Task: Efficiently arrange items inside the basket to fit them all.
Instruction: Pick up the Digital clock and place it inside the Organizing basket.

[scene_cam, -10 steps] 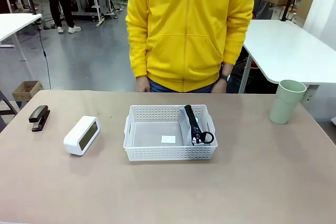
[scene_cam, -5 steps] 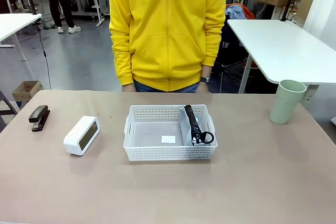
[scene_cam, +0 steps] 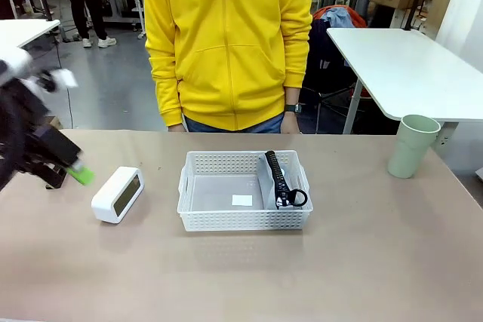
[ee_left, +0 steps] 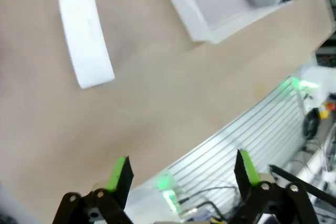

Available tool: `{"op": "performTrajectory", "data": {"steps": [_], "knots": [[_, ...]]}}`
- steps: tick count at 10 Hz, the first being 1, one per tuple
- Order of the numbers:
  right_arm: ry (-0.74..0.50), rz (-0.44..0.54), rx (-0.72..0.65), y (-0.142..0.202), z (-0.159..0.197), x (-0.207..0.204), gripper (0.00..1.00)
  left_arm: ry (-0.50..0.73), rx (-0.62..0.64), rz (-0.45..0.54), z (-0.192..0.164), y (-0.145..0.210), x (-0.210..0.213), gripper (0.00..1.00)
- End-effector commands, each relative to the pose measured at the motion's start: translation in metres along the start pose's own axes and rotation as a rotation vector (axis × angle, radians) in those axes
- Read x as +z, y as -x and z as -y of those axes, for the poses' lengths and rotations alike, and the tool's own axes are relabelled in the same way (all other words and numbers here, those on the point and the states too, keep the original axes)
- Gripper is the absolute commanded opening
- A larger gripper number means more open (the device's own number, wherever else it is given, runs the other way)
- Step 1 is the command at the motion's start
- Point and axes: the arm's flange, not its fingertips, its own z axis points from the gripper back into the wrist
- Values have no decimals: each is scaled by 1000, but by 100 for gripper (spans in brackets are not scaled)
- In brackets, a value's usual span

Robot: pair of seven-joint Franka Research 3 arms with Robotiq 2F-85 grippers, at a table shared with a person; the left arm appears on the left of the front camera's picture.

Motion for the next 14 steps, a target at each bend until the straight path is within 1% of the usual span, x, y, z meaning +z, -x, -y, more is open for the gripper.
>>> {"op": "performTrajectory", "data": {"steps": [1, 2, 3, 6, 7, 8, 9, 10, 11, 12, 13, 14], "knots": [[-13, 18, 29, -3, -1, 0, 100, -203, -87, -23, 17, -23, -36, 100], [-13, 18, 29, -3, -1, 0, 100, -204, -88, 67, 23, -32, -48, 100], [-13, 18, 29, -3, -1, 0, 100, -98, -52, -33, 16, -15, -24, 100], [-13, 18, 29, -3, -1, 0, 100, -98, -52, -33, 16, -15, -24, 100], [-13, 18, 29, -3, -1, 0, 100, -125, -63, -24, 20, -23, -34, 100], [-13, 18, 29, -3, -1, 0, 100, -197, 22, 27, 19, -29, -37, 100], [-13, 18, 29, -3, -1, 0, 100, -276, 109, 40, 13, -41, -45, 100], [-13, 18, 29, -3, -1, 0, 100, -355, 175, 43, 10, -50, -52, 100], [-13, 18, 29, -3, -1, 0, 100, -408, 213, 34, 8, -57, -57, 100], [-13, 18, 29, -3, -1, 0, 100, -450, 236, 0, 8, -61, -62, 100], [-13, 18, 29, -3, -1, 0, 100, -416, 246, -2, 8, -66, -65, 100], [-13, 18, 29, -3, -1, 0, 100, -394, 287, 27, 5, -71, -64, 100]]}}
